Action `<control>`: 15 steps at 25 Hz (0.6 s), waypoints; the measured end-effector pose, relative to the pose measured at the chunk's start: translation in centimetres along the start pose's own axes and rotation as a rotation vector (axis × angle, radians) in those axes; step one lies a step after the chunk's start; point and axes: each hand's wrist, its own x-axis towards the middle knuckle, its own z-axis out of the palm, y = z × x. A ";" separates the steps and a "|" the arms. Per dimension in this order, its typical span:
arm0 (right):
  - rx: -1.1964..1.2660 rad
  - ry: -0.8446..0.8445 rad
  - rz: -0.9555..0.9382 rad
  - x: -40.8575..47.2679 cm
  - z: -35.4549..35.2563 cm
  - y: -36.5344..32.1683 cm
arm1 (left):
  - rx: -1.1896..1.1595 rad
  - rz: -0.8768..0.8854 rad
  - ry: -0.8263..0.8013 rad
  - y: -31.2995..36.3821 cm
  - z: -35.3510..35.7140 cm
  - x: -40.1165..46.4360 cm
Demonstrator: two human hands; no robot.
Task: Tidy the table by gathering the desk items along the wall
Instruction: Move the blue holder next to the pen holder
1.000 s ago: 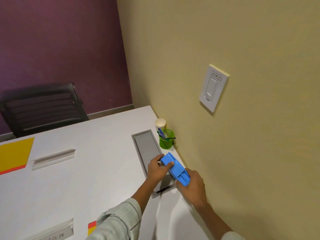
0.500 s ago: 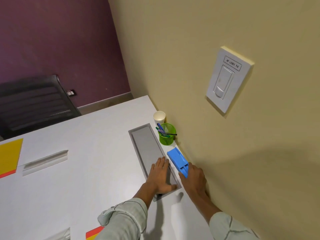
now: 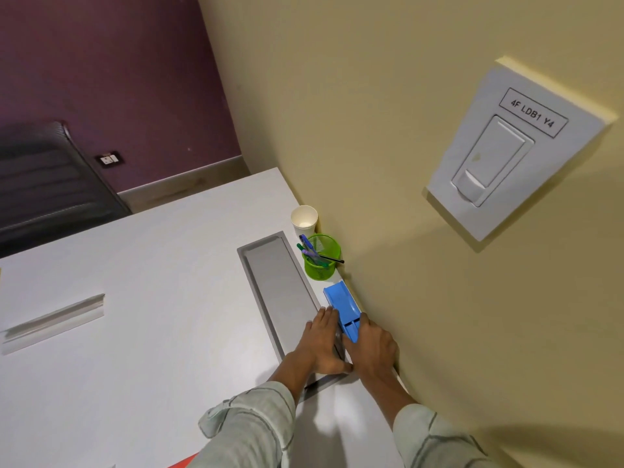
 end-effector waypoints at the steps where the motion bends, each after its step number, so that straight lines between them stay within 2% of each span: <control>1: 0.007 -0.001 -0.003 0.1 0.0 0.0 | 0.005 0.003 -0.008 -0.1 0.1 0.1; 10: 0.061 -0.022 -0.015 0.7 -0.3 0.1 | 0.034 0.008 -0.024 0.3 0.2 0.4; 15: 0.044 -0.020 -0.083 0.3 0.3 0.6 | 0.077 -0.012 -0.011 0.9 0.4 0.0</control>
